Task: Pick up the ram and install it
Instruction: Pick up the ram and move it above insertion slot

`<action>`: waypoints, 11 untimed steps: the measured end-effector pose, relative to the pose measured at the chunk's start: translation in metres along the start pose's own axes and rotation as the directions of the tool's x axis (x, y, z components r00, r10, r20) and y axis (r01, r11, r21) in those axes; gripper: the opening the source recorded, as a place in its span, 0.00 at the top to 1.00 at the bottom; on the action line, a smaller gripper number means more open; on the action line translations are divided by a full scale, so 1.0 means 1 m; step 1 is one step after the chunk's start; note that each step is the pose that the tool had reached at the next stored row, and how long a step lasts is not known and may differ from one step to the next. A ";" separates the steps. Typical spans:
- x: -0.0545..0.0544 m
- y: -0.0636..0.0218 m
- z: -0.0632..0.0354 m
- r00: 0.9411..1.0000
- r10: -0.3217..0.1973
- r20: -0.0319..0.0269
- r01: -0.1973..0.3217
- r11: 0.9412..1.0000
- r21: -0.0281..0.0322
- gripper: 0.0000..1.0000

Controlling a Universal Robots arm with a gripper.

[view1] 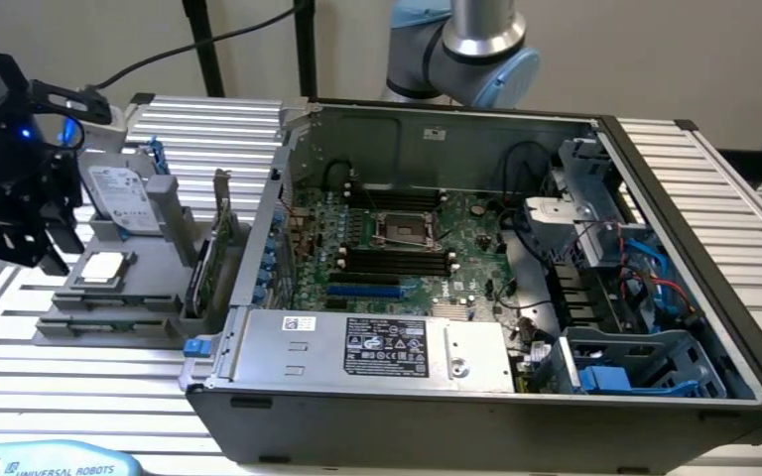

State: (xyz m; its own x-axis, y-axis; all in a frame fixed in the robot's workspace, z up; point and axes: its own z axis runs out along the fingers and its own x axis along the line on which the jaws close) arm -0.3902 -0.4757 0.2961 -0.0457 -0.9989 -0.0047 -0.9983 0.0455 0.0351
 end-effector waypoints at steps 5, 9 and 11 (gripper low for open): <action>0.002 -0.0038 0.0089 1.000 -0.008 0.000 0.008 1.000 0.000 0.64; 0.003 -0.0066 0.0160 1.000 -0.015 -0.001 0.015 1.000 0.000 0.64; 0.004 -0.0077 0.0197 1.000 -0.020 -0.001 0.020 1.000 0.000 0.64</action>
State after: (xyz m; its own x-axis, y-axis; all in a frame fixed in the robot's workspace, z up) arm -0.3834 -0.4799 0.2761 -0.0259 -0.9997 -0.0047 -0.9990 0.0257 0.0352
